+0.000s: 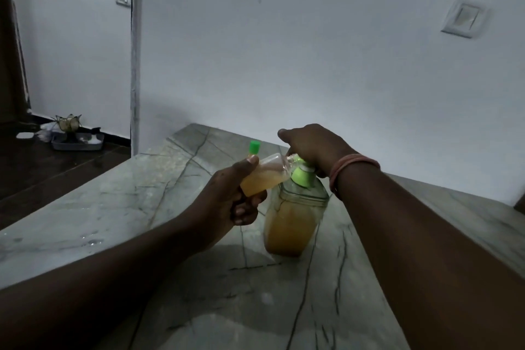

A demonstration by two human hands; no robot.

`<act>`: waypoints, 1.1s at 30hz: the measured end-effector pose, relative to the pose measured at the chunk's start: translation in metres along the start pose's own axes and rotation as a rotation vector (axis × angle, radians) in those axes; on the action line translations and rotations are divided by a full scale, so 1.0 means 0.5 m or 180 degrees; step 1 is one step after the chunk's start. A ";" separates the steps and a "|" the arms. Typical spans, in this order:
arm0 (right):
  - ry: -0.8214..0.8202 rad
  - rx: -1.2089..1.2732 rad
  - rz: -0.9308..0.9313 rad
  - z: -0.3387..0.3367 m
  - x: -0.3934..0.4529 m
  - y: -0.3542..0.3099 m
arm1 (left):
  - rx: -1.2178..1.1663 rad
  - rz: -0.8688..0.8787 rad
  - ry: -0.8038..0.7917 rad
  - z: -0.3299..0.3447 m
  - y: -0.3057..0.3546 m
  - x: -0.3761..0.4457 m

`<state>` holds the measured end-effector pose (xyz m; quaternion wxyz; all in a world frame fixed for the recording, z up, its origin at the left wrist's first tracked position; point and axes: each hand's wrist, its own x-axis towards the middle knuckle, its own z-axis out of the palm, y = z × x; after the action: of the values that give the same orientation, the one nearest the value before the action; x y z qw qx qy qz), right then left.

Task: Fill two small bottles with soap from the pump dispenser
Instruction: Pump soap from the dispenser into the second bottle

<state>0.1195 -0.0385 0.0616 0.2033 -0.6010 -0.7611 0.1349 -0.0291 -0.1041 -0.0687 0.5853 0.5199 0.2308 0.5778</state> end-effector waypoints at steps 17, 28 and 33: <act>0.0032 -0.0070 -0.0102 0.005 0.010 0.003 | 0.0001 0.0017 0.0025 0.001 -0.004 -0.007; 0.0304 0.0155 -0.0062 0.011 0.011 0.017 | -0.0038 0.0025 -0.0041 0.003 0.000 -0.005; 0.0080 -0.0195 -0.0115 -0.002 0.012 0.002 | -0.0034 -0.0002 0.0002 0.008 0.002 -0.008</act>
<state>0.1195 -0.0325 0.0629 0.1967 -0.5948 -0.7730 0.1003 -0.0267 -0.1095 -0.0677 0.5882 0.5166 0.2280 0.5790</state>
